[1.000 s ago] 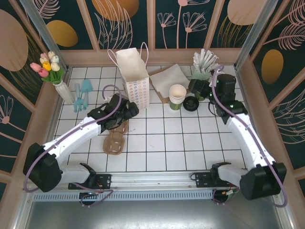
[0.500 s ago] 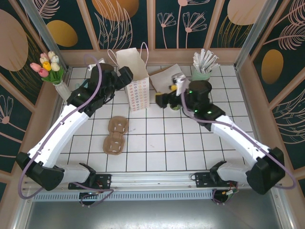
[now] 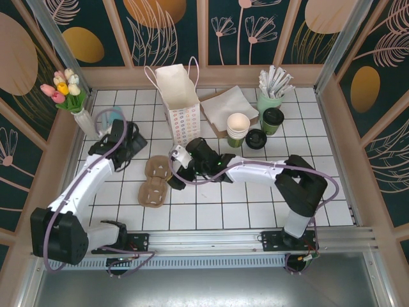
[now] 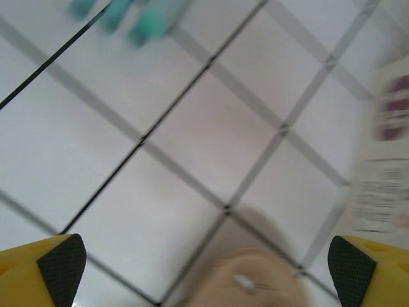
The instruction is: Pack the takeout coffee
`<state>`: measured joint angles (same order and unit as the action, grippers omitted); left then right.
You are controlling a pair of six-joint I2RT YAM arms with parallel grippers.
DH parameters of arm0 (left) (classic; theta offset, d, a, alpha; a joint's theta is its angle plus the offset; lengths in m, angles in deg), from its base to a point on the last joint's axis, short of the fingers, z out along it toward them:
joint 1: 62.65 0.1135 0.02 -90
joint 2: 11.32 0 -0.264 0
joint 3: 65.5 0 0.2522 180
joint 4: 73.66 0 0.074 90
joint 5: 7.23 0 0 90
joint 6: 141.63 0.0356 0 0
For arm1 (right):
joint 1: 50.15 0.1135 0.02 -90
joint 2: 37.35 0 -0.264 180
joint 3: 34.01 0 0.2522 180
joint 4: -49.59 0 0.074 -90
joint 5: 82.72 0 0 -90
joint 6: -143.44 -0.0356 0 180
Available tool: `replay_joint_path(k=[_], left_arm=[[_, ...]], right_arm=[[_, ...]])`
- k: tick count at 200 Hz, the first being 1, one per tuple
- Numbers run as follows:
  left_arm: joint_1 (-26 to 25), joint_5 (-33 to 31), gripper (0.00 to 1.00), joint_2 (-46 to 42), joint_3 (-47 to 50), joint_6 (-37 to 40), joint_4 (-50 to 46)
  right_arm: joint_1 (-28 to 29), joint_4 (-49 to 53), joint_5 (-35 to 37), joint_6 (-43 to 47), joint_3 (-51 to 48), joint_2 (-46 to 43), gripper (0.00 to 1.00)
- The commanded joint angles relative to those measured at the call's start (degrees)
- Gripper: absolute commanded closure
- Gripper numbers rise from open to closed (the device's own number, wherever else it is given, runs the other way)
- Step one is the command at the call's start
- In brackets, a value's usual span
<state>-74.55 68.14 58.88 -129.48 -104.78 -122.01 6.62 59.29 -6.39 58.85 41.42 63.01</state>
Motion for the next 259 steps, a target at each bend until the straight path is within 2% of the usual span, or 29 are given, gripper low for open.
replay_joint_path(k=[1,48,73,106,137,179,224,259], left_arm=[[1.7,-1.72,0.01,-0.98,6.24,-4.15,2.33],[1.82,-0.66,0.02,6.78,10.43,-5.4,3.52],[1.73,4.29,0.01,8.71,11.31,-3.78,6.37],[1.03,10.5,0.02,9.96,12.59,-2.74,9.17],[-2.31,12.7,0.01,11.42,11.26,-1.88,10.37],[-7.75,16.33,0.02,14.27,8.29,-3.06,12.12],[-7.9,17.78,0.01,12.53,7.78,-3.28,14.1],[-7.87,17.93,0.02,12.06,7.59,-2.72,13.89]], right_arm=[[-0.19,-1.24,5.52,-5.71,1.96,0.09,0.03],[-1.08,-1.62,10.33,-7.39,-2.44,-3.45,0.02],[-2.35,-0.76,9.93,-9.65,-3.76,-4.63,0.02],[-4.39,3.04,9.35,-17.11,-2.76,-5.03,0.02],[-4.36,5.78,8.38,-18.03,-2.52,-5.23,0.04],[-6.41,11.87,3.43,-17.85,-1.07,-3.92,0.08],[-6.2,16.81,-0.79,-17.36,4.87,1.93,0.27],[-6.15,18.71,-1.54,-16.27,9.86,7.84,0.34]])
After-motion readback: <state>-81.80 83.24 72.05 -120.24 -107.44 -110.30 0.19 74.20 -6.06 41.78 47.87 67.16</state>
